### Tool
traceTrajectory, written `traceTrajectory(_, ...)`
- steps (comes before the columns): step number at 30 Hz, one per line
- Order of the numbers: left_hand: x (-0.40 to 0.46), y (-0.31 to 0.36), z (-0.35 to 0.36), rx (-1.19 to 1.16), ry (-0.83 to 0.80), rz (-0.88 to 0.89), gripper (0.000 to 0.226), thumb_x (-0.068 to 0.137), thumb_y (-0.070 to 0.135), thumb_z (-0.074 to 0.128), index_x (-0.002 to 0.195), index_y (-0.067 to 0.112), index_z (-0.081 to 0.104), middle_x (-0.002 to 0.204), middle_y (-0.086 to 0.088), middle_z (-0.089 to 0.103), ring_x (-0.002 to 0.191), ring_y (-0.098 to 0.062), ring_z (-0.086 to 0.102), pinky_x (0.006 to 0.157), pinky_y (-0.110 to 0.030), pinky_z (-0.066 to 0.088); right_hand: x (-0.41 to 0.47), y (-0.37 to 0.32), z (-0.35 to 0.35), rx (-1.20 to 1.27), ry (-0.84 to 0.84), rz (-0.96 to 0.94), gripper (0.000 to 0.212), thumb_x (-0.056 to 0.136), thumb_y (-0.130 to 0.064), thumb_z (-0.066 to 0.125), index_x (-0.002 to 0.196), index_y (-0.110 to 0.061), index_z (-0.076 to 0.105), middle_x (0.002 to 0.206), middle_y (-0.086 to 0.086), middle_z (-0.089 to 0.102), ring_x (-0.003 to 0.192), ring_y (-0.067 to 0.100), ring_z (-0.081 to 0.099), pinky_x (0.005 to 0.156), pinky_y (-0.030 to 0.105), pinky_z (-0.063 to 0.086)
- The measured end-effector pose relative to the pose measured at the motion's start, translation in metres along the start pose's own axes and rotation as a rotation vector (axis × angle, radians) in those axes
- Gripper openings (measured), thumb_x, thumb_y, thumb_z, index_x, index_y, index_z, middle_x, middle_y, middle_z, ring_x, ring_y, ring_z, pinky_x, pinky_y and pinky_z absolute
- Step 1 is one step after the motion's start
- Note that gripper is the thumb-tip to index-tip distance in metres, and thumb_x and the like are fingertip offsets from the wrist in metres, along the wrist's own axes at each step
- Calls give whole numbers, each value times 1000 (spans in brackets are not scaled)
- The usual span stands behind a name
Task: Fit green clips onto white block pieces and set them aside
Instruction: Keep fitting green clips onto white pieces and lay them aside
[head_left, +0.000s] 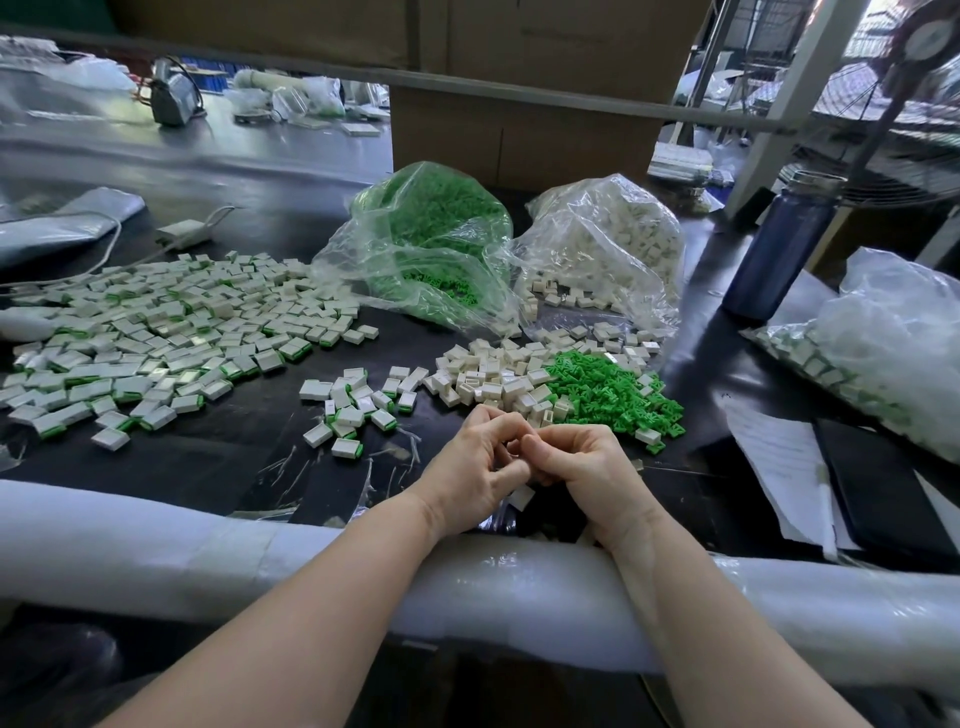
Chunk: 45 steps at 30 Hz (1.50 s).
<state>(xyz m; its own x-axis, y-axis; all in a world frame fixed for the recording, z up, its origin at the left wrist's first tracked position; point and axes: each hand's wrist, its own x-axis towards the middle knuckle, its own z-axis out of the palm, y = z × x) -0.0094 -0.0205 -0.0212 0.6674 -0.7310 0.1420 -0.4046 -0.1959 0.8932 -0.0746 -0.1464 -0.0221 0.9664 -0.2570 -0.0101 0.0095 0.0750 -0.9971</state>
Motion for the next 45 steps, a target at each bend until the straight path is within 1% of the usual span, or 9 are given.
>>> traceTrajectory(6,0,1,0,38,-7,12,18,83,-1,54,85,17,58,100,-5,41,76,-13,45,74,-18,42,-1,-1,1,23,4,-3,12,85,1,59,77,6,67,49,-1,60,43,4,52,46,13,42)
traceTrajectory(15,1,0,0,72,-26,11,15,83,2,54,88,16,58,98,0,40,75,-13,45,76,-24,43,-2,-1,0,33,27,24,12,83,0,61,78,8,68,55,7,63,48,9,56,49,18,46)
traceTrajectory(21,1,-2,0,81,-31,20,18,83,5,55,84,22,56,96,4,41,74,-11,46,81,-32,46,-1,-1,1,28,36,26,14,84,0,60,74,4,69,54,6,63,49,9,56,50,17,45)
traceTrajectory(25,-1,2,-1,80,-34,13,10,73,24,51,78,33,53,96,5,42,77,-13,49,84,-37,48,-1,-2,2,21,38,25,15,84,0,60,72,2,69,53,4,62,48,8,54,50,17,44)
traceTrajectory(30,-1,4,-1,86,-40,-7,12,69,28,48,77,35,52,97,2,43,77,-13,48,82,-35,47,-2,-2,2,26,40,18,16,85,-1,59,72,3,67,49,1,59,45,6,50,46,15,41)
traceTrajectory(33,-1,4,-1,51,-4,3,9,74,22,51,81,26,55,98,-1,43,77,-13,48,81,-30,46,-2,-1,4,9,46,1,17,85,-9,61,72,-3,70,56,6,60,54,14,52,53,21,44)
traceTrajectory(37,2,-3,-2,4,86,0,7,88,9,59,93,13,60,102,-5,43,80,-17,50,83,-28,48,0,0,6,-20,87,-31,16,83,-23,61,80,-13,72,69,8,67,62,15,62,61,26,52)
traceTrajectory(40,3,-5,-3,14,150,-29,4,89,11,59,93,11,61,101,-6,44,79,-13,48,78,-17,44,1,1,1,-48,190,-70,8,85,-11,64,88,-8,71,75,4,69,63,11,63,56,23,54)
traceTrajectory(45,4,-7,-2,73,136,-37,15,88,15,61,99,4,64,102,-3,46,75,-12,48,75,-17,45,1,1,1,-176,216,-128,16,78,1,70,71,-13,69,63,1,65,57,14,57,51,21,49)
